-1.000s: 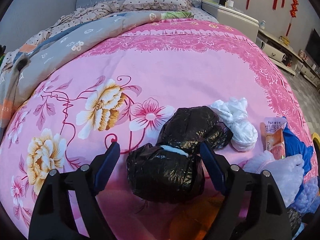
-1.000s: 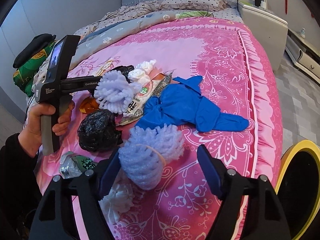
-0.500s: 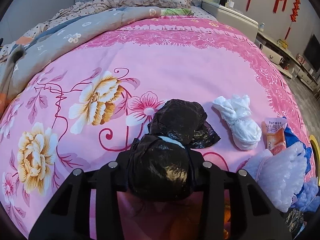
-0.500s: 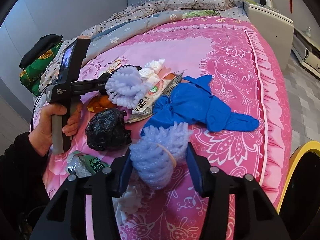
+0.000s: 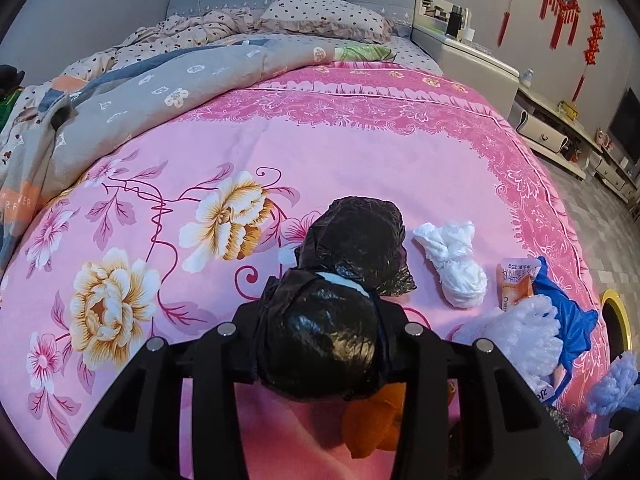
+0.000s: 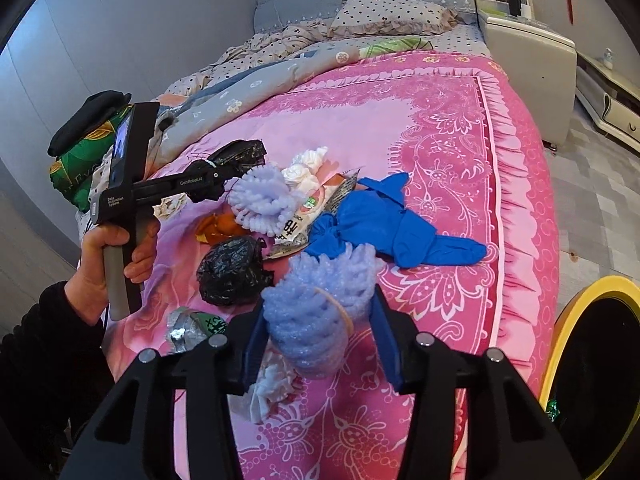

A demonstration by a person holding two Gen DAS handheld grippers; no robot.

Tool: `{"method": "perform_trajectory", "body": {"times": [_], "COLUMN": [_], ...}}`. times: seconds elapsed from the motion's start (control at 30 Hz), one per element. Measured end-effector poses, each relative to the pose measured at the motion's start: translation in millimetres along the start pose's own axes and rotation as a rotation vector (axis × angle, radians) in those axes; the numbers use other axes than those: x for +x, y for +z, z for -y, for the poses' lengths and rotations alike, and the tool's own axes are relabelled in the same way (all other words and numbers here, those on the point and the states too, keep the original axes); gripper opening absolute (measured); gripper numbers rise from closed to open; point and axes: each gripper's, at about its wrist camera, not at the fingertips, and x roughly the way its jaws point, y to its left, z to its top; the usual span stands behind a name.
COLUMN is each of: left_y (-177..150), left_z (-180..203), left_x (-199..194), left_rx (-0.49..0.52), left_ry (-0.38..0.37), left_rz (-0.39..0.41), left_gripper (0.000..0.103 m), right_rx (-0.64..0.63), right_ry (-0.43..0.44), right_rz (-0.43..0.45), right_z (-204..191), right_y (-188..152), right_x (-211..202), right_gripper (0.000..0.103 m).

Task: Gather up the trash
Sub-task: 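Grasp the black plastic bag with the left gripper while the right grasps the lavender scrubber, then carry the black bag and lavender scrubber over the bin with both grippers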

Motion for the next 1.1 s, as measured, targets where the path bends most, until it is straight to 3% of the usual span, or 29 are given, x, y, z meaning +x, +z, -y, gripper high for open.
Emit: {"method": "perform_trajectory", "body": {"times": [0.5,1.1], "left_y": [-7,-14], "left_z": [8,81], "left_x": [-90,-155], "left_rx": [-0.026,0.021], "left_ry": [-0.024,-0.136], "left_rz": [0.109,0.174], "left_gripper": [0.038,0.039], "right_rx": [-0.007,0.045], "right_ry": [0.021,-0.02], "right_rz": [0.11,0.282], "right_z": [-17,-1], "right_y": [-1,1], "right_x": [-51,-120], "right_gripper": [0.045,0.045]}}
